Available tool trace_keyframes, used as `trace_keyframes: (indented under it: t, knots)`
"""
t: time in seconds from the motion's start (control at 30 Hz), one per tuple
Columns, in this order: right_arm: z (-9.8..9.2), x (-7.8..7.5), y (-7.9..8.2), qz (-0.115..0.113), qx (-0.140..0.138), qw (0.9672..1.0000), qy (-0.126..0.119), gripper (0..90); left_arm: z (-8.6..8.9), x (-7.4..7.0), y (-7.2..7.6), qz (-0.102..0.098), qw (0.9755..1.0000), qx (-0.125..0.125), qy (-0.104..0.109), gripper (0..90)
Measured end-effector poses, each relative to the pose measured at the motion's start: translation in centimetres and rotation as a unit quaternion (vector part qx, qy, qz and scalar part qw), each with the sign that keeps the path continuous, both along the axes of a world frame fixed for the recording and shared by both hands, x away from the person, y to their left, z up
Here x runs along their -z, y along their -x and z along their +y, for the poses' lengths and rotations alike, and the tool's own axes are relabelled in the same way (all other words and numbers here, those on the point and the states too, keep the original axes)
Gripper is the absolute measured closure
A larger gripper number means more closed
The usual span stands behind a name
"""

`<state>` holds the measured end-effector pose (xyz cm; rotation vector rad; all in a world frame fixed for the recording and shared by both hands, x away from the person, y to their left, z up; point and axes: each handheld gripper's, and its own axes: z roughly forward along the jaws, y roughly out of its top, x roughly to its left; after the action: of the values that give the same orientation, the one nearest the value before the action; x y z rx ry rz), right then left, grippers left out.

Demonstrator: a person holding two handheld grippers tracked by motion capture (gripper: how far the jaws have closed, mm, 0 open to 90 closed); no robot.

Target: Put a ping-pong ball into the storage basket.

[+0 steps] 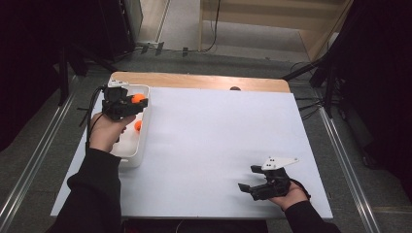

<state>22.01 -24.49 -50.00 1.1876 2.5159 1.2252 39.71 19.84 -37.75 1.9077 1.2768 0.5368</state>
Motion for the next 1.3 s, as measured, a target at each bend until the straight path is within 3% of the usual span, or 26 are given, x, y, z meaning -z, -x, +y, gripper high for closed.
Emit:
trace_keyframes:
  t: [0.23,0.7,1.1,1.3]
  knots:
    - [0.0,0.0,0.0,0.0,-0.001,1.0,0.0,12.6,0.6,0.3,-0.3,0.005,0.9997,-0.022,0.011,49.9]
    - [0.0,0.0,0.1,-0.002,0.002,1.0,0.0,12.6,1.1,1.3,-0.9,-0.006,0.9977,-0.068,0.006,49.8]
    - [-0.1,0.1,0.2,0.002,0.003,1.0,-0.001,12.6,1.0,2.0,-1.8,-0.008,0.9966,-0.082,-0.009,49.8]
    - [-0.2,0.1,0.3,-0.001,0.004,1.0,0.0,12.6,1.1,2.4,-2.3,-0.004,0.9963,-0.086,-0.003,49.8]
